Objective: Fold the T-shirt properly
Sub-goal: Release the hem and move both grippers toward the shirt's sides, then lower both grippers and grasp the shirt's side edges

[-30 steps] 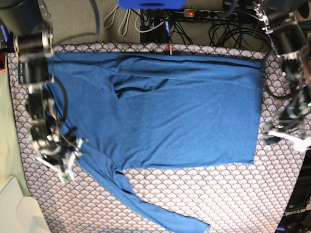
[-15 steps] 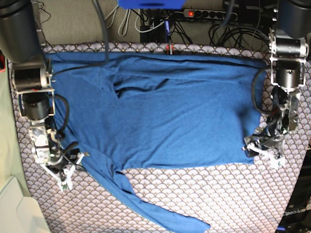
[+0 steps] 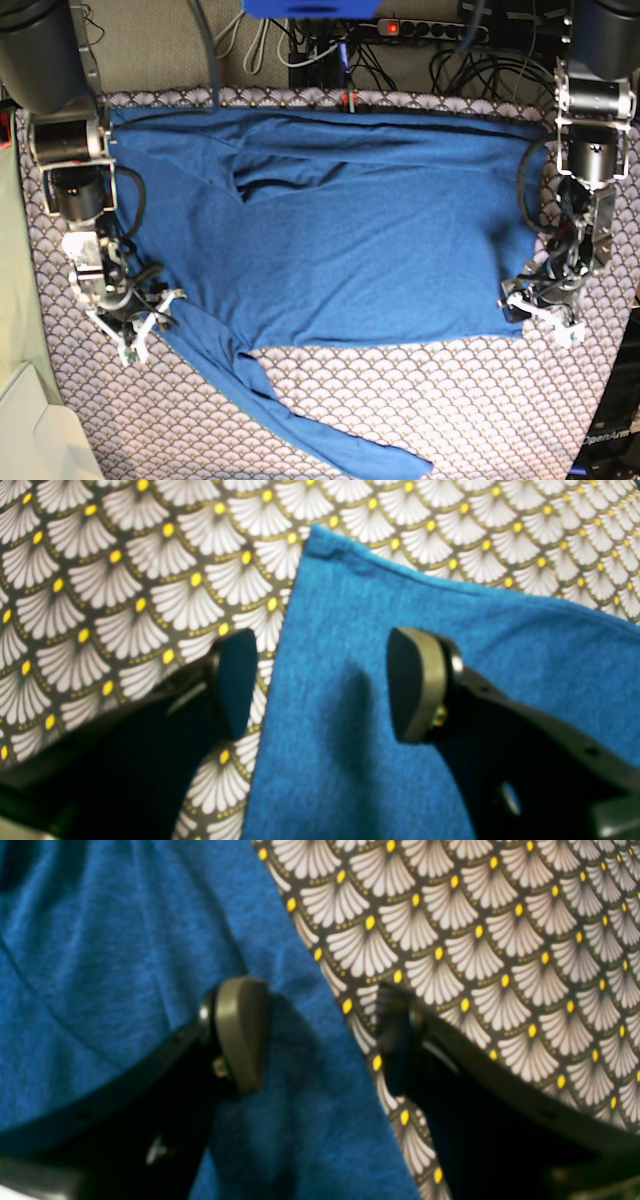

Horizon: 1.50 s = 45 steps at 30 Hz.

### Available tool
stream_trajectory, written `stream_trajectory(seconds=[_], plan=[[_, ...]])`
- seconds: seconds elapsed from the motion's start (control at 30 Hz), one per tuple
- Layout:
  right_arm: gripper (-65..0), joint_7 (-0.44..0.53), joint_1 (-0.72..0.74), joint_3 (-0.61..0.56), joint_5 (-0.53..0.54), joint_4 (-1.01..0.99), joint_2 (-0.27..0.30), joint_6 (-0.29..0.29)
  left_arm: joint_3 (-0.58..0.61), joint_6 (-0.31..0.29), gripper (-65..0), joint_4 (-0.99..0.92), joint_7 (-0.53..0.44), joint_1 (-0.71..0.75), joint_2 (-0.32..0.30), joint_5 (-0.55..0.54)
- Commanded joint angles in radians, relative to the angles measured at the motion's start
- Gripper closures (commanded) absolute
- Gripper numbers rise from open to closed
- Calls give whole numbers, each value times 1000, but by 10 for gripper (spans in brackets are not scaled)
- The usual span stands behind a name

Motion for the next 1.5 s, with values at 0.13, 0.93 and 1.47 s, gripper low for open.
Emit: stream_trajectory(seconds=[0.13, 0.93, 1.47], plan=[[-271, -41, -1, 47, -12, 4, 4, 5, -5, -1, -402, 13, -23, -37, -16, -8], [-14, -41, 2, 102, -12, 7, 4, 5, -4, -5, -404, -343, -245, -212, 143, 413], [-14, -41, 0, 102, -12, 7, 3, 5, -7, -5, -76, -344, -245, -190, 159, 410]])
